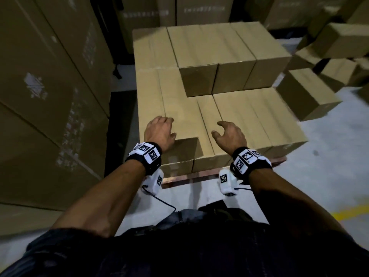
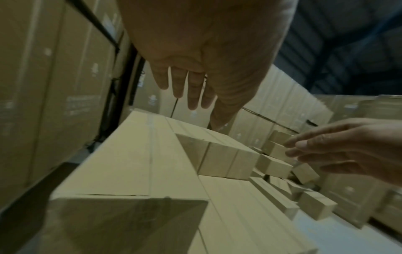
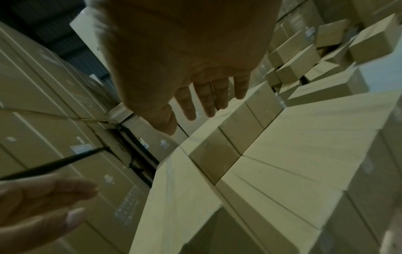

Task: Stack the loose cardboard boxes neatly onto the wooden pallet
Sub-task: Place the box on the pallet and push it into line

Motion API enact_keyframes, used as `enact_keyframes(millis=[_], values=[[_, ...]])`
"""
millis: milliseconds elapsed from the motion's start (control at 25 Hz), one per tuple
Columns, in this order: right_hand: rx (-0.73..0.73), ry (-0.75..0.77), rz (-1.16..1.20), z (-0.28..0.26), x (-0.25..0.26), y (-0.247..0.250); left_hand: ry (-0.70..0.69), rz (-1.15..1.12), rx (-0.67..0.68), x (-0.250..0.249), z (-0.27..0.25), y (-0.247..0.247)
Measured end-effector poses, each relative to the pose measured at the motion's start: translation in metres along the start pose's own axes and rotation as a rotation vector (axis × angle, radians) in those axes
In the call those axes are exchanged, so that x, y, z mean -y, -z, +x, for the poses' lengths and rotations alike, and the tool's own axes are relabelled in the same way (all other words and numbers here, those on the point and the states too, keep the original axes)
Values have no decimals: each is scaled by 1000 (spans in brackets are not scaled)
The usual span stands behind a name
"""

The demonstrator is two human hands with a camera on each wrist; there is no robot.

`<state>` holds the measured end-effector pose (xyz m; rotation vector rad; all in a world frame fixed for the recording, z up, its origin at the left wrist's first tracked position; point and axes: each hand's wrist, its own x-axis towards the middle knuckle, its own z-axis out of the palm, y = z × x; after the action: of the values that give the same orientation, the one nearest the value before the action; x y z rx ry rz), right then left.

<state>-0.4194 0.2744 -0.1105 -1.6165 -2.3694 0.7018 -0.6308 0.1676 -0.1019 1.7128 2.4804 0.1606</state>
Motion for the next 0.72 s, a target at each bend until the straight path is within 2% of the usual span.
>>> enact_keyframes(millis=[160, 280, 440, 520, 720], values=[[-43, -51, -12, -24, -61, 39, -120, 10, -30, -75, 0, -1], [-97, -88, -19, -43, -129, 76, -176, -14, -24, -149, -1, -10], [-144, -137, -38, -73, -246, 140, -220, -68, -36, -282, -1, -35], [-153, -168, -53, -89, -301, 172, -247, -81, 9, -350, -5, -44], [-210, -241, -90, -106, -411, 247, -377, -101, 22, -497, 14, -55]])
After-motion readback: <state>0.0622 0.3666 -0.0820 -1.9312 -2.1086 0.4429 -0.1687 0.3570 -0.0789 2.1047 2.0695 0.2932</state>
